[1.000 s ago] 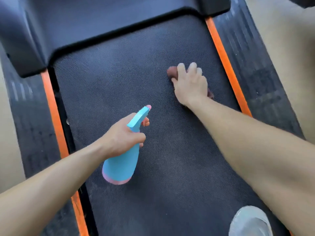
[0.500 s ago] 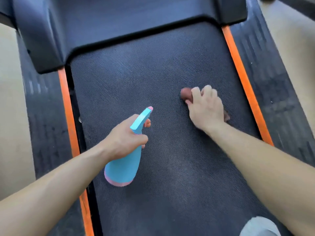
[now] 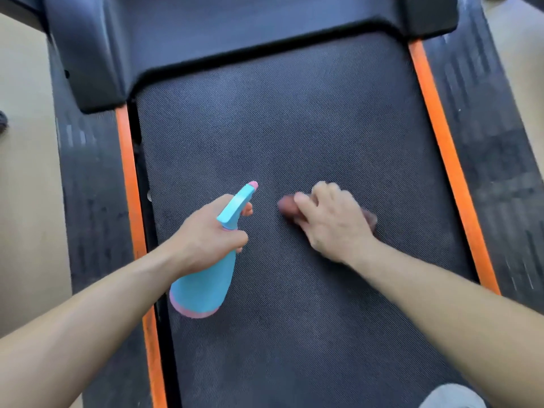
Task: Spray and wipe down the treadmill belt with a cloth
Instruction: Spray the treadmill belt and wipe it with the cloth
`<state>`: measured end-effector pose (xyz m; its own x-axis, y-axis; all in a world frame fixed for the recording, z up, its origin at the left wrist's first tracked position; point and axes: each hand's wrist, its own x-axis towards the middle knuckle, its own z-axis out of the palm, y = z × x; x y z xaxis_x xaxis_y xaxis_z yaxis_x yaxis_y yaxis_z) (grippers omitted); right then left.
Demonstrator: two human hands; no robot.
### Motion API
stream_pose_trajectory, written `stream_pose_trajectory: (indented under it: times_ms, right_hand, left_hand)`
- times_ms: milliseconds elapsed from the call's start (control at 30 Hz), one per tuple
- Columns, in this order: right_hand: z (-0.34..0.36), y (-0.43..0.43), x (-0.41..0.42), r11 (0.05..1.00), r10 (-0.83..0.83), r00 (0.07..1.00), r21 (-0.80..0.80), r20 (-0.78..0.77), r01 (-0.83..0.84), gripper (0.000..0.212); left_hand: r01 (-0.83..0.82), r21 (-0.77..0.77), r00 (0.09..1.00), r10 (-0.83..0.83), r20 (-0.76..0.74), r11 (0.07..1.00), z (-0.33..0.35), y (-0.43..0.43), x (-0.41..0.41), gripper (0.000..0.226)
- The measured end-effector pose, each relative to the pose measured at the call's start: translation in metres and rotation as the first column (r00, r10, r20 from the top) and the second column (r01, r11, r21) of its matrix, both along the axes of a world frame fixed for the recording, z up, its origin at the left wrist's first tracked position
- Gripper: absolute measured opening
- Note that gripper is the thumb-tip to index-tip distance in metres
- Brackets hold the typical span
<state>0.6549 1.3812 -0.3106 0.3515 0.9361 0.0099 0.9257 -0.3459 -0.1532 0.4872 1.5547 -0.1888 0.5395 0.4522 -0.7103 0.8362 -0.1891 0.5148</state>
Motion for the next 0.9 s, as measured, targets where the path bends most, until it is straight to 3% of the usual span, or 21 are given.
stream_pose_trajectory:
  times_ms: [133, 233, 400, 600, 767, 900]
  right_hand:
    - [0.003, 0.082, 0.05, 0.946, -0.324, 0.946, 0.002, -0.005, 0.324, 0.039]
    - [0.001, 0.083, 0.045, 0.929, -0.371, 0.929, 0.016, 0.007, 0.371, 0.041]
    - [-0.004, -0.012, -0.01, 0.897, -0.432, 0.901, 0.091, -0.035, 0.433, 0.045]
    - [-0.007, -0.118, -0.059, 0.857, -0.513, 0.858, 0.054, -0.014, 0.513, 0.047]
    - [-0.004, -0.184, -0.089, 0.655, -0.756, 0.655, -0.001, -0.018, 0.756, 0.052]
    - [0.0, -0.187, -0.089, 0.648, -0.762, 0.643, -0.09, -0.075, 0.756, 0.058]
  left_hand:
    - [0.029, -0.04, 0.999, -0.03, -0.024, 0.999, -0.002, -0.006, -0.006, 0.065]
    - [0.097, -0.024, 0.995, -0.098, -0.031, 0.995, 0.002, -0.006, -0.005, 0.061]
    - [0.243, -0.046, 0.968, -0.245, -0.059, 0.969, 0.012, -0.011, 0.012, 0.051]
    - [0.436, -0.129, 0.893, -0.446, -0.057, 0.891, 0.012, -0.041, 0.047, 0.044]
    - [0.646, -0.143, 0.759, -0.651, 0.016, 0.75, 0.01, -0.102, 0.096, 0.033]
    - [0.681, -0.105, 0.732, -0.674, 0.096, 0.725, 0.007, -0.146, 0.107, 0.035]
